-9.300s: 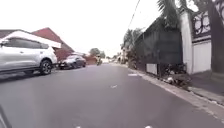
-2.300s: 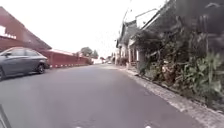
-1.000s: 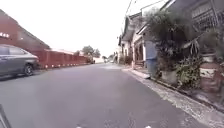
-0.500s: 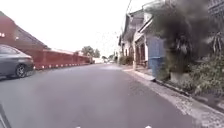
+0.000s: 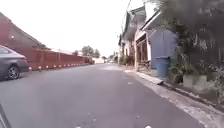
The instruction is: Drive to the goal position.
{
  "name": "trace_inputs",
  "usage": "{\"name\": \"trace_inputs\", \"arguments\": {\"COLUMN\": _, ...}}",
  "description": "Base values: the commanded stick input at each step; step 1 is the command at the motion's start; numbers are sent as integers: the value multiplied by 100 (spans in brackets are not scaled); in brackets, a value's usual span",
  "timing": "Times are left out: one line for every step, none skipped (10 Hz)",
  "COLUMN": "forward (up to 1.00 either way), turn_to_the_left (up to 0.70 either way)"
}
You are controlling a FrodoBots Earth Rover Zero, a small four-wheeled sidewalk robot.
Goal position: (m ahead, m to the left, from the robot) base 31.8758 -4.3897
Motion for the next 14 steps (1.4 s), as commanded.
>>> {"name": "trace_inputs", "arguments": {"forward": 100, "turn_to_the_left": 0}}
{"name": "trace_inputs", "arguments": {"forward": 100, "turn_to_the_left": 0}}
{"name": "trace_inputs", "arguments": {"forward": 100, "turn_to_the_left": 0}}
{"name": "trace_inputs", "arguments": {"forward": 100, "turn_to_the_left": 0}}
{"name": "trace_inputs", "arguments": {"forward": 100, "turn_to_the_left": 0}}
{"name": "trace_inputs", "arguments": {"forward": 100, "turn_to_the_left": 0}}
{"name": "trace_inputs", "arguments": {"forward": 100, "turn_to_the_left": 0}}
{"name": "trace_inputs", "arguments": {"forward": 100, "turn_to_the_left": 0}}
{"name": "trace_inputs", "arguments": {"forward": 100, "turn_to_the_left": 0}}
{"name": "trace_inputs", "arguments": {"forward": 100, "turn_to_the_left": 0}}
{"name": "trace_inputs", "arguments": {"forward": 100, "turn_to_the_left": 0}}
{"name": "trace_inputs", "arguments": {"forward": 100, "turn_to_the_left": 0}}
{"name": "trace_inputs", "arguments": {"forward": 100, "turn_to_the_left": 0}}
{"name": "trace_inputs", "arguments": {"forward": 100, "turn_to_the_left": 0}}
